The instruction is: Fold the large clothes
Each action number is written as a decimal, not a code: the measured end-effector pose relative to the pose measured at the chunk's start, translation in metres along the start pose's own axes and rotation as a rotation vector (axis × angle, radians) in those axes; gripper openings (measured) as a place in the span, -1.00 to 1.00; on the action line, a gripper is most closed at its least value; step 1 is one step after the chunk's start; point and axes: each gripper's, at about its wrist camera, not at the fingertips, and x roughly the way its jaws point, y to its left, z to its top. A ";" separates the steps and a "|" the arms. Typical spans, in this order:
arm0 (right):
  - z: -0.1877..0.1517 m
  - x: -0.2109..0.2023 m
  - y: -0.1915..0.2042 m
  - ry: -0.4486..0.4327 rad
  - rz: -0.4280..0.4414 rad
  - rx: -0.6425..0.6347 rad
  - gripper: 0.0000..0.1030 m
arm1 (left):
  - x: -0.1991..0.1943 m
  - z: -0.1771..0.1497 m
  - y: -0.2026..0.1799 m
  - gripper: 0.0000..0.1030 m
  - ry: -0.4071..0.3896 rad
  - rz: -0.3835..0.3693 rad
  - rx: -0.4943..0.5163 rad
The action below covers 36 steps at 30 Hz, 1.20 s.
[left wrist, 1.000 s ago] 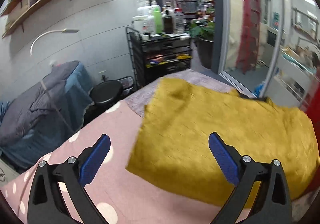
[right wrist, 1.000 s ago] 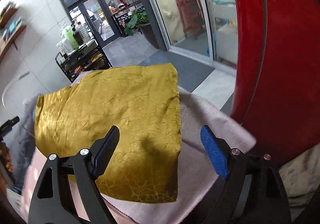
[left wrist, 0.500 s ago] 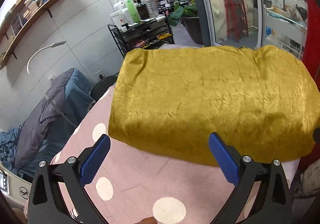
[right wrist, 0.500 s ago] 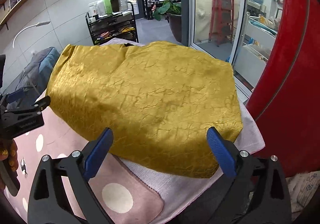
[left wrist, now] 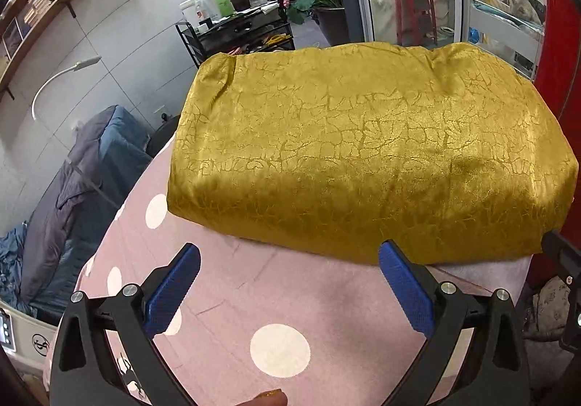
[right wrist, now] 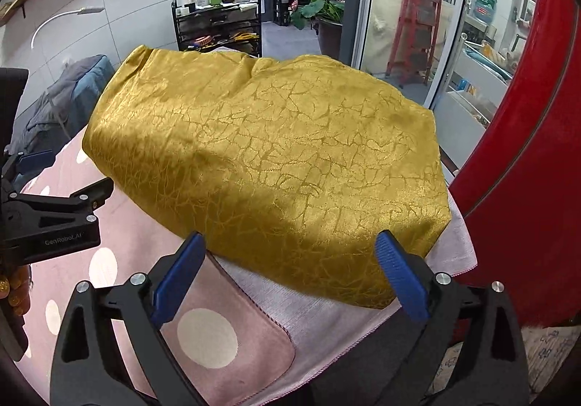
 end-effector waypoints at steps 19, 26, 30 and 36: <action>-0.005 -0.002 0.006 0.020 -0.006 -0.015 0.81 | -0.002 -0.001 -0.008 0.88 0.008 -0.026 0.016; -0.005 -0.002 0.008 0.023 0.000 -0.020 0.81 | -0.002 -0.002 -0.008 0.88 0.012 -0.032 0.003; -0.004 -0.001 0.010 0.024 0.001 -0.033 0.81 | -0.002 -0.003 -0.008 0.88 0.018 -0.034 -0.003; -0.004 -0.001 0.010 0.022 -0.001 -0.034 0.81 | 0.000 -0.004 -0.008 0.88 0.019 -0.014 0.009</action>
